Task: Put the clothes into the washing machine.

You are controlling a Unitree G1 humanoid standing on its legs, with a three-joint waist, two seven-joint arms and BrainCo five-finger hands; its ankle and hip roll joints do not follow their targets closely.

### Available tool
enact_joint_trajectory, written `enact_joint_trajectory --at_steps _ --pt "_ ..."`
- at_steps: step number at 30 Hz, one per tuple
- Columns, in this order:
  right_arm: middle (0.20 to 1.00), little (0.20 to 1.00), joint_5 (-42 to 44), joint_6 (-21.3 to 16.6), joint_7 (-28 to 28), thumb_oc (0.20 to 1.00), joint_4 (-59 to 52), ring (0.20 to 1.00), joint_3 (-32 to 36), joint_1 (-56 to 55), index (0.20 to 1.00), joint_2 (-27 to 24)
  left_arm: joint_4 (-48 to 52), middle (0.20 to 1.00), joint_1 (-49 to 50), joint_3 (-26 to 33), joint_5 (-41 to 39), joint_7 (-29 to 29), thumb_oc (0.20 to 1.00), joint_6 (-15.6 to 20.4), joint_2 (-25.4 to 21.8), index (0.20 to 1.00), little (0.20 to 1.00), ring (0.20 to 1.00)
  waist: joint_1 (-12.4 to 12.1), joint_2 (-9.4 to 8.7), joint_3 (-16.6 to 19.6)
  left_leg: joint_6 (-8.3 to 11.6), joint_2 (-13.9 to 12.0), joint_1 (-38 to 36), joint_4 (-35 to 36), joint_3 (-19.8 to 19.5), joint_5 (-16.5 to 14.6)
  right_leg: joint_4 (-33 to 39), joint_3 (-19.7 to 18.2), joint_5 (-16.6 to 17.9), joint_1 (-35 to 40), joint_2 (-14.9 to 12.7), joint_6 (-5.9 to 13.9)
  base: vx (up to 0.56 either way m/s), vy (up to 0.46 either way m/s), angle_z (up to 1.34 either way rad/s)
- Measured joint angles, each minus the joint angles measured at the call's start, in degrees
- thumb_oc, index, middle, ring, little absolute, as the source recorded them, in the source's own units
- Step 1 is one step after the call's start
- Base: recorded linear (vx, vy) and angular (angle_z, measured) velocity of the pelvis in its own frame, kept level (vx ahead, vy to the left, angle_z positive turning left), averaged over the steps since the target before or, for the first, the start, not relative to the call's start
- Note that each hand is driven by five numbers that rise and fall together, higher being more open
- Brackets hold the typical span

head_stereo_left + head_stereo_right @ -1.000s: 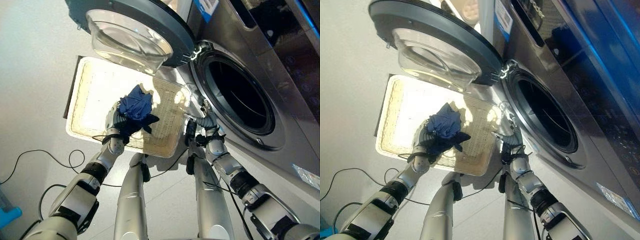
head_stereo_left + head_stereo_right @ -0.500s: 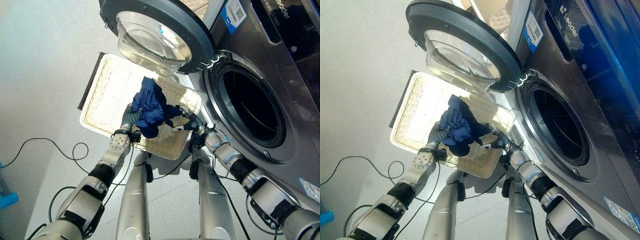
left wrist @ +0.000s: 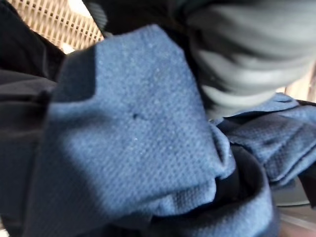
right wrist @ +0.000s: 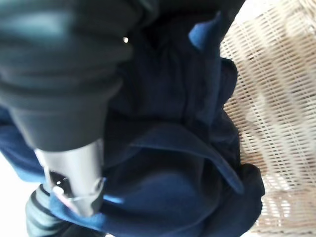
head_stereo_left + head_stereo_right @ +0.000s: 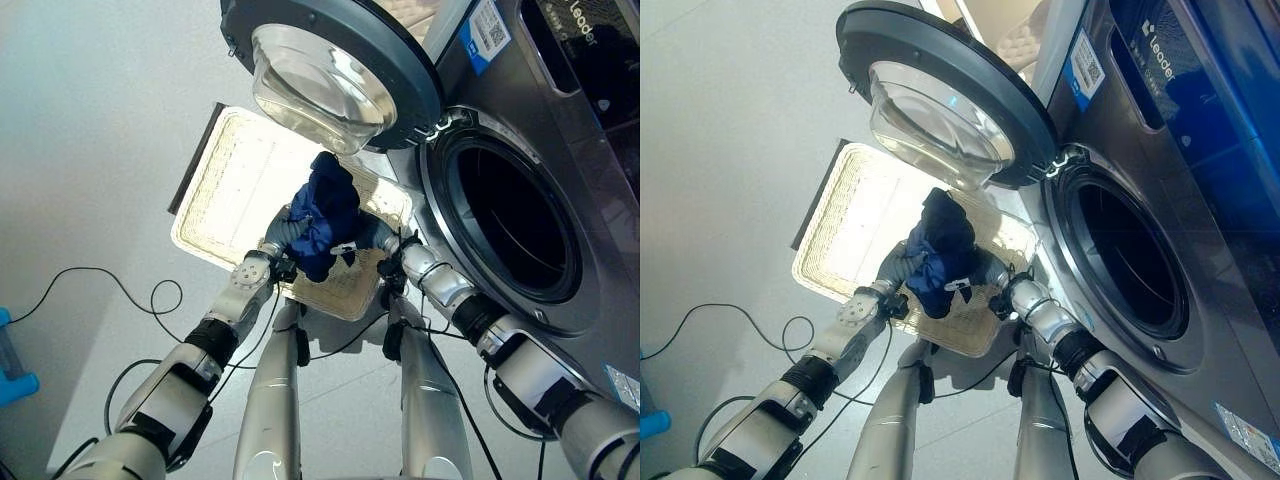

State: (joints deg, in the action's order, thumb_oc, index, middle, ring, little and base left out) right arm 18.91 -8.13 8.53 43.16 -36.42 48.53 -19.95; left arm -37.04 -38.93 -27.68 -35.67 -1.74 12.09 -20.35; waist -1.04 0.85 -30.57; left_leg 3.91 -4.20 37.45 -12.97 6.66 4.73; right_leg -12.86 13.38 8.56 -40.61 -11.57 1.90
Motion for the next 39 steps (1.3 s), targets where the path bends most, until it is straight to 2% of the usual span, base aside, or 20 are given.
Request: enact_joint_trajectory --at_steps 3,7,14,15,16,17,18,20,36,37,38,39 --pt "1.000 1.000 3.8 2.6 4.7 1.000 0.4 1.000 -0.1 0.0 1.000 0.0 0.0 0.200 0.1 -0.5 -0.2 -1.3 0.200 -0.6 -0.1 0.200 0.200 0.200 0.0 0.04 0.0 0.02 0.0 0.0 0.1 -0.1 0.1 0.0 0.1 0.0 0.0 0.0 0.01 0.00 0.000 0.00" --pt "1.000 1.000 5.9 3.9 8.6 1.000 2.3 1.000 -0.2 0.1 1.000 0.3 0.0 0.200 0.0 -0.8 -0.2 -2.7 0.200 -0.7 -0.1 0.200 0.200 0.200 0.0 0.20 -0.1 -0.01 0.2 -0.1 0.1 -0.4 0.1 -0.9 0.4 -0.4 -0.1 -0.4 -0.06 0.00 -0.002 0.04" --pt "1.000 1.000 10.6 4.5 10.1 1.000 3.5 1.000 -0.2 0.2 1.000 1.2 0.1 0.200 -0.1 -1.0 -3.9 -5.4 0.200 -1.5 -0.2 0.200 0.200 0.200 -0.1 0.23 -0.1 -0.05 0.4 -0.2 0.1 -0.6 0.1 -1.6 0.5 -0.9 -0.2 -0.7 0.05 0.00 0.002 0.02" --pt "0.915 0.915 11.9 4.5 9.8 0.915 3.5 0.915 0.0 0.2 0.915 1.3 0.4 0.200 -0.1 -1.2 -3.9 -5.7 0.200 -1.7 -0.2 0.200 0.200 0.200 -0.1 0.23 -0.1 -0.05 0.5 -0.2 0.1 -0.6 0.1 -1.6 0.5 -0.9 -0.2 -0.7 0.04 0.00 0.000 0.00" --pt "0.875 0.875 13.0 4.5 9.6 0.875 3.6 0.875 0.1 0.2 0.875 1.4 0.6 0.200 -0.1 -1.2 -4.0 -6.2 0.200 -1.7 -0.2 0.200 0.200 0.200 -0.1 0.24 -0.1 -0.05 0.5 -0.2 0.1 -0.6 0.1 -1.6 0.5 -1.0 -0.2 -0.7 0.08 0.00 0.000 0.00" --pt "0.558 0.558 14.3 4.5 9.3 0.558 3.9 0.558 0.2 0.2 0.558 1.5 1.3 0.200 -0.2 -1.3 -4.1 -6.6 0.200 -1.8 -0.4 0.200 0.200 0.200 0.0 0.24 -0.1 -0.05 0.5 -0.2 0.2 -0.6 0.1 -1.6 0.5 -1.1 -0.3 -0.7 0.09 0.00 0.000 0.00" --pt "0.501 0.501 14.5 4.5 9.2 0.501 4.1 0.501 0.2 0.2 0.501 1.6 1.6 0.200 -0.2 -1.6 -4.1 -6.7 0.200 -1.9 -0.5 0.200 0.200 0.200 0.0 0.24 -0.1 -0.05 0.5 -0.2 0.2 -0.6 0.1 -1.7 0.5 -1.1 -0.3 -0.7 0.09 0.00 0.000 0.00" --pt "0.200 0.200 14.5 4.6 8.9 0.200 4.4 0.200 0.3 0.1 0.200 1.7 2.1 0.200 -0.4 -1.9 -4.6 -6.9 0.200 -2.9 -0.9 0.200 0.200 0.200 0.0 0.26 -0.1 -0.05 0.4 -0.2 0.3 -0.5 0.1 -1.7 0.5 -1.1 -0.4 -0.7 0.08 0.00 0.000 0.00" --pt "0.200 0.200 19.4 3.6 7.2 0.200 4.9 0.200 2.0 -1.0 0.200 3.5 2.1 0.200 -2.3 -2.1 -4.5 -7.4 0.200 -3.5 -1.2 0.200 0.200 0.200 0.1 0.35 -0.1 -0.03 0.4 -0.2 0.2 -0.5 0.1 -2.1 0.4 -1.4 -0.5 -0.7 0.00 0.00 0.000 0.00" --pt "0.200 0.200 19.7 3.6 7.2 0.200 4.9 0.200 2.0 -1.1 0.200 3.5 2.1 0.489 -2.4 -2.1 -4.5 -7.4 0.489 -3.5 -1.2 0.489 0.489 0.489 0.1 0.35 -0.1 -0.03 0.4 -0.2 0.1 -0.5 0.1 -2.1 0.4 -1.4 -0.5 -0.7 0.00 0.00 0.000 0.00" --pt "0.200 0.200 21.2 3.4 7.0 0.200 5.2 0.200 2.3 -1.3 0.200 3.6 2.1 1.000 -2.4 -2.1 -4.4 -7.4 1.000 -3.6 -1.2 1.000 1.000 1.000 0.1 0.35 -0.1 -0.03 0.4 -0.2 0.1 -0.5 0.1 -2.1 0.3 -1.3 -0.5 -0.7 -0.04 0.00 0.000 0.00" --pt "0.200 0.200 22.2 3.4 6.9 0.200 5.8 0.200 2.8 -1.4 0.200 3.7 2.2 1.000 -2.4 -2.2 -4.3 -7.4 1.000 -3.6 -1.2 1.000 1.000 1.000 0.1 0.35 -0.1 -0.03 0.4 -0.2 0.1 -0.5 0.1 -2.1 0.3 -1.3 -0.5 -0.7 -0.08 0.00 0.000 0.00"
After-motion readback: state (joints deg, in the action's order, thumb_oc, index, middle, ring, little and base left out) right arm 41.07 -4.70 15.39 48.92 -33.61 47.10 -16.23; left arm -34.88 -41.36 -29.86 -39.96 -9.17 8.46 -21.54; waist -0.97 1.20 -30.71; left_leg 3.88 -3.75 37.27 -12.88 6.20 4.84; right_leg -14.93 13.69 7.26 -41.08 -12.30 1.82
